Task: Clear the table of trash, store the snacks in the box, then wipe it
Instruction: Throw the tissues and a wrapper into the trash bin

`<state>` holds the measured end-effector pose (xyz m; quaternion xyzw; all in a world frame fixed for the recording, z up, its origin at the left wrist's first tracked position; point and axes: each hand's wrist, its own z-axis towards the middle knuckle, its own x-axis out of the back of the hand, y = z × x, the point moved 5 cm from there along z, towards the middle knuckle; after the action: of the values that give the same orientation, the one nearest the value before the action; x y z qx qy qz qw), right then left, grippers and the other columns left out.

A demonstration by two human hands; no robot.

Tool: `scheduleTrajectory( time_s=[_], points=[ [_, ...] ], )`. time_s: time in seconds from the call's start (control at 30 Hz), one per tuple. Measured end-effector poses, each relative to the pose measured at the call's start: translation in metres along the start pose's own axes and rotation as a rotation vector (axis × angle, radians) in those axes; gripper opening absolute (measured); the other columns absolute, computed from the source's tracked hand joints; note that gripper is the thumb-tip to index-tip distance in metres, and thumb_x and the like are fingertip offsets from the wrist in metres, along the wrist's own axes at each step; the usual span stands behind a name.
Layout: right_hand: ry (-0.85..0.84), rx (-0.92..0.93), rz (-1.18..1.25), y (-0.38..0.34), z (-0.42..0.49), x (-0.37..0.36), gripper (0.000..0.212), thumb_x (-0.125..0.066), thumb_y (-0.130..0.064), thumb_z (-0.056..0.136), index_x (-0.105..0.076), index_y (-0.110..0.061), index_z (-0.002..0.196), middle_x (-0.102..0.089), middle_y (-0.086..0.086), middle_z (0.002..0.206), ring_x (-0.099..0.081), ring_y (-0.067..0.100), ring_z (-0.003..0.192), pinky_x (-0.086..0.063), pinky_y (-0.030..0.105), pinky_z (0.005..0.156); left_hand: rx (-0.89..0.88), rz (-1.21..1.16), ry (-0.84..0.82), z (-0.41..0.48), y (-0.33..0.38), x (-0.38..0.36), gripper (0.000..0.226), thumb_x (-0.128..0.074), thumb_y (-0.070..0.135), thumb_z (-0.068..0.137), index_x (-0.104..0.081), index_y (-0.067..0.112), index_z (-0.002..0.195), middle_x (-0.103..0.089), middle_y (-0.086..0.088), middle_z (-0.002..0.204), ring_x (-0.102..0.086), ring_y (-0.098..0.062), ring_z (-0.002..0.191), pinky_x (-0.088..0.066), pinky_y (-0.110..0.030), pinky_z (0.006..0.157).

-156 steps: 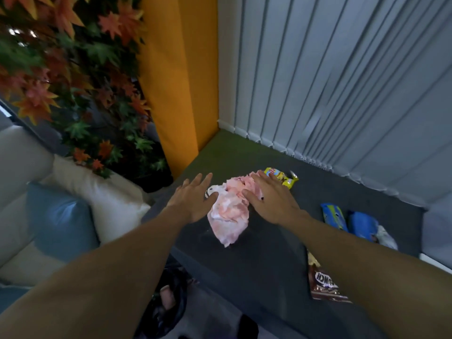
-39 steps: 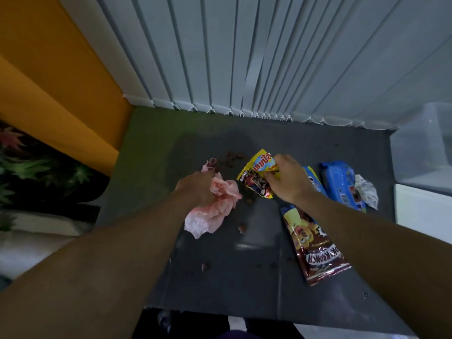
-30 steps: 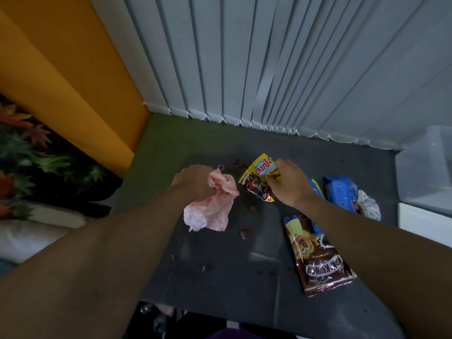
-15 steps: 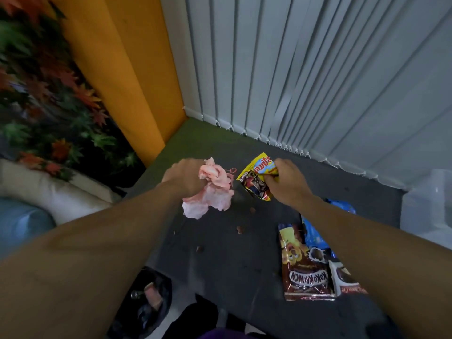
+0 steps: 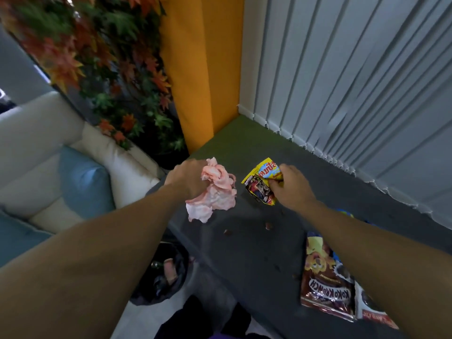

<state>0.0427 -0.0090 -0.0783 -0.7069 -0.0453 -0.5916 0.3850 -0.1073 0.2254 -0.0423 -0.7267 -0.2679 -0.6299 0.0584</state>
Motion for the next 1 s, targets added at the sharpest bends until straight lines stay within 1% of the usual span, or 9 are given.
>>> scheduleTrajectory(
  time_s=[0.13, 0.23, 0.3, 0.4, 0.47, 0.67, 0.77, 0.9, 1.0],
  points=[
    [-0.034, 0.077, 0.019, -0.037, 0.005, -0.020, 0.020, -0.064, -0.032, 0.091, -0.052, -0.016, 0.095, -0.057, 0.009, 0.102, -0.056, 0.030, 0.094, -0.045, 0.038, 0.073, 0.055, -0.033, 0.012, -0.023, -0.036, 0.006, 0.021, -0.054, 0.041, 0.083, -0.056, 0.030, 0.101, -0.066, -0.003, 0.108, -0.063, -0.033, 0.101, -0.054, -0.044, 0.082],
    [-0.077, 0.119, 0.009, -0.065, 0.008, -0.040, 0.020, -0.064, -0.032, 0.091, -0.052, -0.016, 0.095, -0.057, 0.009, 0.101, -0.056, 0.029, 0.092, -0.043, 0.037, 0.071, 0.096, -0.025, 0.029, -0.041, -0.065, 0.009, 0.016, -0.057, 0.032, 0.088, -0.059, 0.024, 0.102, -0.067, -0.004, 0.108, -0.063, -0.032, 0.099, -0.050, -0.039, 0.078],
    [-0.097, 0.146, -0.002, -0.085, 0.009, -0.054, 0.020, -0.063, -0.032, 0.092, -0.051, -0.016, 0.094, -0.056, 0.008, 0.100, -0.055, 0.029, 0.092, -0.041, 0.036, 0.071, 0.132, -0.039, 0.044, -0.054, -0.089, 0.009, 0.017, -0.055, 0.036, 0.084, -0.058, 0.027, 0.098, -0.068, -0.003, 0.106, -0.064, -0.032, 0.097, -0.051, -0.040, 0.077],
    [-0.137, 0.155, -0.011, -0.113, 0.009, -0.079, 0.020, -0.061, -0.034, 0.092, -0.049, -0.019, 0.094, -0.053, 0.004, 0.100, -0.054, 0.026, 0.092, -0.042, 0.036, 0.071, 0.200, -0.070, 0.055, -0.075, -0.123, 0.007, 0.022, -0.060, 0.033, 0.085, -0.062, 0.022, 0.104, -0.067, -0.006, 0.107, -0.064, -0.033, 0.097, -0.045, -0.036, 0.073],
    [-0.167, 0.153, -0.013, -0.130, 0.008, -0.098, 0.020, -0.061, -0.035, 0.092, -0.050, -0.019, 0.095, -0.054, 0.004, 0.102, -0.054, 0.026, 0.094, -0.044, 0.037, 0.073, 0.236, -0.069, 0.058, -0.087, -0.142, 0.006, 0.025, -0.063, 0.029, 0.087, -0.063, 0.017, 0.108, -0.066, -0.010, 0.110, -0.062, -0.036, 0.101, -0.042, -0.036, 0.075],
    [-0.233, 0.174, -0.046, -0.182, 0.000, -0.156, 0.020, -0.061, -0.034, 0.091, -0.051, -0.019, 0.097, -0.055, 0.005, 0.107, -0.054, 0.027, 0.098, -0.037, 0.033, 0.072, 0.360, -0.124, 0.039, -0.122, -0.206, -0.010, 0.024, -0.063, 0.034, 0.087, -0.061, 0.020, 0.105, -0.065, -0.008, 0.111, -0.062, -0.039, 0.103, -0.047, -0.040, 0.078],
    [-0.289, 0.199, -0.023, -0.207, -0.003, -0.186, 0.021, -0.063, -0.028, 0.089, -0.053, -0.015, 0.102, -0.054, 0.009, 0.111, -0.053, 0.029, 0.101, -0.036, 0.032, 0.074, 0.391, -0.131, 0.040, -0.137, -0.237, -0.018, 0.023, -0.063, 0.034, 0.086, -0.062, 0.021, 0.105, -0.067, -0.009, 0.112, -0.063, -0.039, 0.103, -0.046, -0.038, 0.074],
    [-0.345, 0.251, -0.029, -0.239, -0.008, -0.223, 0.024, -0.064, -0.025, 0.086, -0.055, -0.012, 0.104, -0.055, 0.012, 0.112, -0.054, 0.033, 0.103, -0.043, 0.037, 0.081, 0.438, -0.147, 0.055, -0.156, -0.276, -0.031, 0.022, -0.062, 0.034, 0.087, -0.065, 0.021, 0.106, -0.068, -0.010, 0.110, -0.064, -0.038, 0.101, -0.042, -0.035, 0.071],
    [-0.377, 0.297, -0.061, -0.261, -0.013, -0.249, 0.027, -0.063, -0.028, 0.082, -0.056, -0.012, 0.102, -0.056, 0.013, 0.112, -0.054, 0.036, 0.104, -0.047, 0.044, 0.085, 0.480, -0.163, 0.047, -0.170, -0.305, -0.046, 0.026, -0.063, 0.032, 0.086, -0.065, 0.021, 0.109, -0.066, -0.011, 0.109, -0.064, -0.038, 0.101, -0.045, -0.038, 0.073]
  ],
)
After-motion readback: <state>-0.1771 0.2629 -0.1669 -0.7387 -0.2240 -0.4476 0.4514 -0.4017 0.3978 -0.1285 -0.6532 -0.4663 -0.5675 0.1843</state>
